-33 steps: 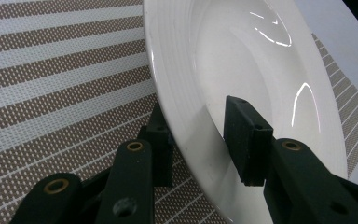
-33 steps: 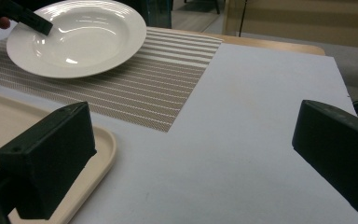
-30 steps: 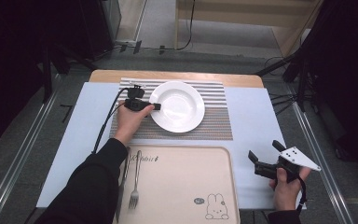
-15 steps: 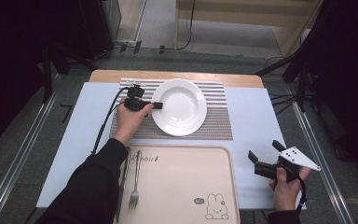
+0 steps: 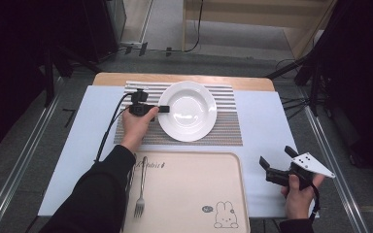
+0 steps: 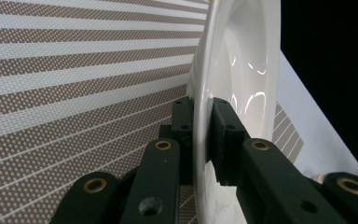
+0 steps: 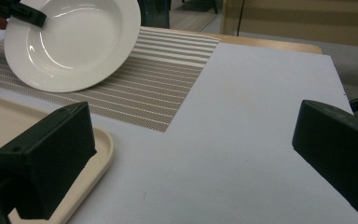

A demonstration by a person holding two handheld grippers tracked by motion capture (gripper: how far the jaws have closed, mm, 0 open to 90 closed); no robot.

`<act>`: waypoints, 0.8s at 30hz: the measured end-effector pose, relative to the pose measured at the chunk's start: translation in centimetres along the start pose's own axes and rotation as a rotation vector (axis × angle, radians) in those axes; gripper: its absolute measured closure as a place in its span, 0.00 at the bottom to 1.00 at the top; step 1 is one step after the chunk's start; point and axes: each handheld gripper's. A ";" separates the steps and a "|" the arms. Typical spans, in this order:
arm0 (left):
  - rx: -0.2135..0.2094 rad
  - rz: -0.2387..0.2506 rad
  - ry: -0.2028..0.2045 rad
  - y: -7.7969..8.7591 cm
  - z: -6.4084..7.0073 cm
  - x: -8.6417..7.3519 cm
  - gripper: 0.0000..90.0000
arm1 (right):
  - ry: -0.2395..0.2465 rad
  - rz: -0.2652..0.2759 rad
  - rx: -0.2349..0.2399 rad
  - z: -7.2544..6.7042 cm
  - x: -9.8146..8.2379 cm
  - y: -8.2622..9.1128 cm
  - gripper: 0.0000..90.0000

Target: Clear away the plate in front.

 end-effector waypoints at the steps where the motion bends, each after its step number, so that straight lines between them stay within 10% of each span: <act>1: 0.004 -0.001 0.003 0.0 0.1 0.1 0.90 | -0.001 0.001 -0.001 0.0 0.0 0.0 0.00; 24: -0.038 0.035 0.021 2.9 0.9 0.3 0.90 | 0.013 0.013 -0.001 -0.1 0.0 0.1 0.00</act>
Point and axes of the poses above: each handheld gripper's, and its own axes: y roughly backward along the jaws, x roughly out of its top, z roughly to its right, and after that the axes turned 6 degrees about y, right-handed
